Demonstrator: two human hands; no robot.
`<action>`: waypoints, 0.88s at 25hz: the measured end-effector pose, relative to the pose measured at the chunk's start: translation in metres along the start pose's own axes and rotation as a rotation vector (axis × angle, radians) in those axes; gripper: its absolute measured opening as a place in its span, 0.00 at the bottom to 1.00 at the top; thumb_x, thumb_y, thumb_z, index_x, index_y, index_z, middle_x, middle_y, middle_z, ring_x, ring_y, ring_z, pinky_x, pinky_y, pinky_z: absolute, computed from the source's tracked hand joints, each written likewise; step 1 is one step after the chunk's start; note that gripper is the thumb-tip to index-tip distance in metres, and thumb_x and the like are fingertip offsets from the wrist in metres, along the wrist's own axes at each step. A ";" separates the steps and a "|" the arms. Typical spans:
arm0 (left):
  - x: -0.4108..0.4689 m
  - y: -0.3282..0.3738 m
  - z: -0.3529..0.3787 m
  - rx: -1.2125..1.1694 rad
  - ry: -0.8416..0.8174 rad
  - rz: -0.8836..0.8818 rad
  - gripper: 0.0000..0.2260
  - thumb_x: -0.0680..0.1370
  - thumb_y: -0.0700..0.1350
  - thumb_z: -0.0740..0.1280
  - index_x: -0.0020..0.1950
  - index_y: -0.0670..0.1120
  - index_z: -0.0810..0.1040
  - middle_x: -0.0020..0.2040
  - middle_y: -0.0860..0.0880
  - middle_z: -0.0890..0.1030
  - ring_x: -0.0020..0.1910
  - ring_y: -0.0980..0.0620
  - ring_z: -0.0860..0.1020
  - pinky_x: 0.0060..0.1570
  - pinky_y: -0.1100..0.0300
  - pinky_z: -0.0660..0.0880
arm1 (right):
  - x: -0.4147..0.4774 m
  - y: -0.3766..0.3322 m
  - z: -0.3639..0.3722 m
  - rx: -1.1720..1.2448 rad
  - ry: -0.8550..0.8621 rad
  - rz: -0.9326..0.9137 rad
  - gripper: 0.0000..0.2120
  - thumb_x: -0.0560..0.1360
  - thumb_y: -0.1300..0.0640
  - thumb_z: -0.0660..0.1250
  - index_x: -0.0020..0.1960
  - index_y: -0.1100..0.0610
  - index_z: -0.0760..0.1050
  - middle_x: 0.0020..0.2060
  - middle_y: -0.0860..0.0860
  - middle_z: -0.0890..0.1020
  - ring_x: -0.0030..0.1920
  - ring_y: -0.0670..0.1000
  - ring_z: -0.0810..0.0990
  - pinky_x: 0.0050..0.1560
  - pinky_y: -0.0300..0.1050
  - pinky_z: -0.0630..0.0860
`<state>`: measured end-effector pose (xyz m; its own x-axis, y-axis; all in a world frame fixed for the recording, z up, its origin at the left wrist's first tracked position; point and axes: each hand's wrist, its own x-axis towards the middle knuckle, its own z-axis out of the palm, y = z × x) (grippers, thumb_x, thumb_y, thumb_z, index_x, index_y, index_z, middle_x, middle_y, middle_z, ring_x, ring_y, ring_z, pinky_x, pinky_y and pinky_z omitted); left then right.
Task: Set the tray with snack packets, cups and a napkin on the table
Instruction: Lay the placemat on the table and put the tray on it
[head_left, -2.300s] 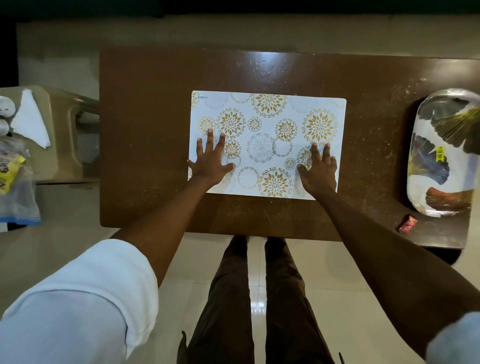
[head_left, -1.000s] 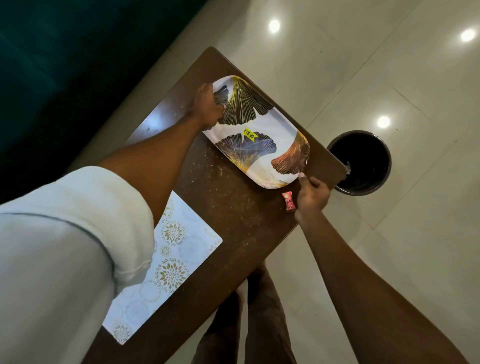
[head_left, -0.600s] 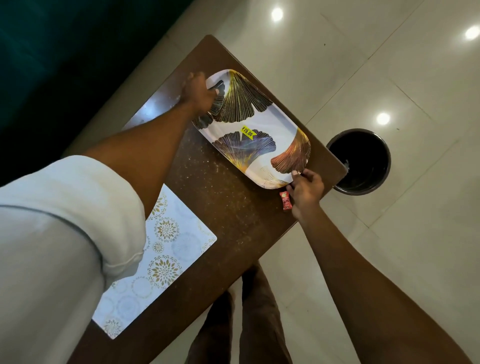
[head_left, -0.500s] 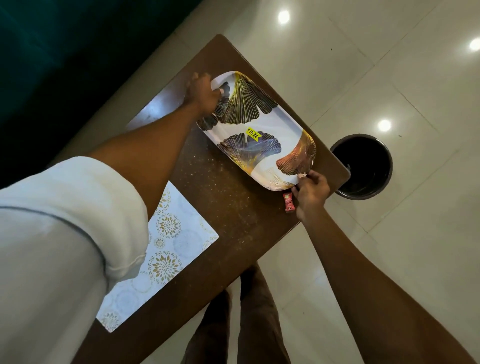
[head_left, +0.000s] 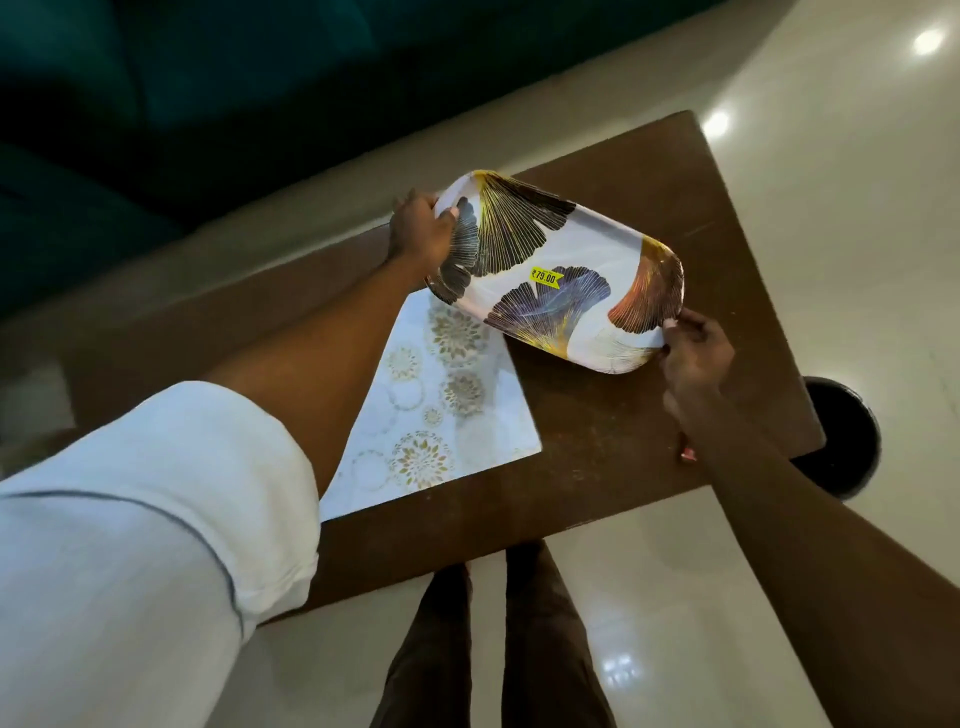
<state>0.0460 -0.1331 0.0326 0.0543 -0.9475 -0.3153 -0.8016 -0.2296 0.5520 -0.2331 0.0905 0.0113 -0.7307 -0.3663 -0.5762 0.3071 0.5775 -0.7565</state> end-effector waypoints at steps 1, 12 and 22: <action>-0.002 -0.026 -0.016 -0.011 0.020 -0.016 0.15 0.81 0.51 0.66 0.59 0.41 0.80 0.56 0.45 0.81 0.56 0.45 0.78 0.54 0.55 0.73 | -0.005 -0.002 0.015 -0.039 -0.037 -0.027 0.11 0.76 0.63 0.73 0.58 0.57 0.81 0.49 0.56 0.86 0.47 0.53 0.83 0.54 0.58 0.82; -0.115 -0.274 -0.127 -0.220 0.093 -0.413 0.14 0.82 0.46 0.65 0.62 0.37 0.75 0.57 0.43 0.80 0.56 0.46 0.80 0.50 0.59 0.75 | -0.113 0.031 0.169 -0.355 -0.462 -0.241 0.14 0.78 0.63 0.70 0.62 0.65 0.80 0.49 0.60 0.84 0.43 0.53 0.83 0.44 0.47 0.82; -0.169 -0.331 -0.095 -0.239 0.045 -0.484 0.15 0.82 0.48 0.66 0.61 0.37 0.74 0.57 0.37 0.81 0.55 0.42 0.80 0.43 0.58 0.69 | -0.134 0.073 0.165 -0.571 -0.479 -0.184 0.14 0.77 0.64 0.70 0.63 0.60 0.80 0.51 0.59 0.84 0.46 0.56 0.84 0.34 0.39 0.76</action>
<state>0.3591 0.0817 -0.0236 0.4131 -0.7281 -0.5470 -0.5209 -0.6816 0.5140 -0.0121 0.0617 -0.0174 -0.3557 -0.6941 -0.6258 -0.2518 0.7160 -0.6511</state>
